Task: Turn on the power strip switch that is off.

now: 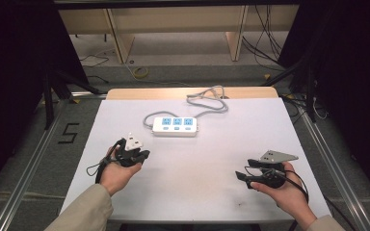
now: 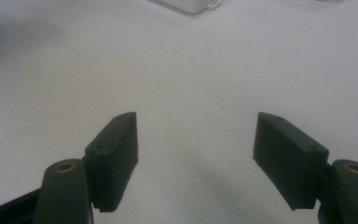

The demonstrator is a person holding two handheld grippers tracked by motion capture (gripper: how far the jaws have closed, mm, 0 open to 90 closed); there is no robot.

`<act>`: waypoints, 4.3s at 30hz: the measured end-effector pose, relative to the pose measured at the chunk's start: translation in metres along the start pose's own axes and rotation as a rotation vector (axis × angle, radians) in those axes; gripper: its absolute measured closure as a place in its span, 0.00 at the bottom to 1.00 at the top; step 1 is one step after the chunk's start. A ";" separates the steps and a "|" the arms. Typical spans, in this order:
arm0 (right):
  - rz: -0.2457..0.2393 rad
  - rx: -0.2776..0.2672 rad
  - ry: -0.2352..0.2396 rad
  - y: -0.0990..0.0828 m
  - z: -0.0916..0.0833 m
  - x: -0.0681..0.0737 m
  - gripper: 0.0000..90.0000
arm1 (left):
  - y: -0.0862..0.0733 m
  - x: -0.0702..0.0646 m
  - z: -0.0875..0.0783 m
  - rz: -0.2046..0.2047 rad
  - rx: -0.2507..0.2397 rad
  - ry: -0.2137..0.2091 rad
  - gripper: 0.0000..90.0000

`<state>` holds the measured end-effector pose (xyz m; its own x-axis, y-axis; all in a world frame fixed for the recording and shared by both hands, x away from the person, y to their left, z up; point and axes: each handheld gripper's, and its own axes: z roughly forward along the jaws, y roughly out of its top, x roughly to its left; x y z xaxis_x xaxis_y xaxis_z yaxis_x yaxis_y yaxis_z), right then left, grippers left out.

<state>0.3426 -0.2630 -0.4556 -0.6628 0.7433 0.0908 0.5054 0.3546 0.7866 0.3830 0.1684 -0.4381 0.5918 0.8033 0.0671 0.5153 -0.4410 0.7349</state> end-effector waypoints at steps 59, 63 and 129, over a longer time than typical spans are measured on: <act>0.008 0.004 -0.004 -0.001 0.000 -0.001 0.35 | 0.037 -0.012 0.031 0.034 0.000 -0.010 1.00; 0.012 0.006 -0.005 -0.002 0.000 -0.001 0.35 | 0.039 -0.013 0.034 0.033 -0.003 -0.013 1.00; 0.014 0.006 -0.016 -0.005 -0.004 -0.002 0.35 | 0.074 -0.010 0.065 0.030 -0.009 -0.014 1.00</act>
<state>0.3389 -0.2680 -0.4575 -0.6464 0.7574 0.0922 0.5182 0.3471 0.7816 0.4554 0.1018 -0.4289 0.6154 0.7841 0.0802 0.4916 -0.4614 0.7386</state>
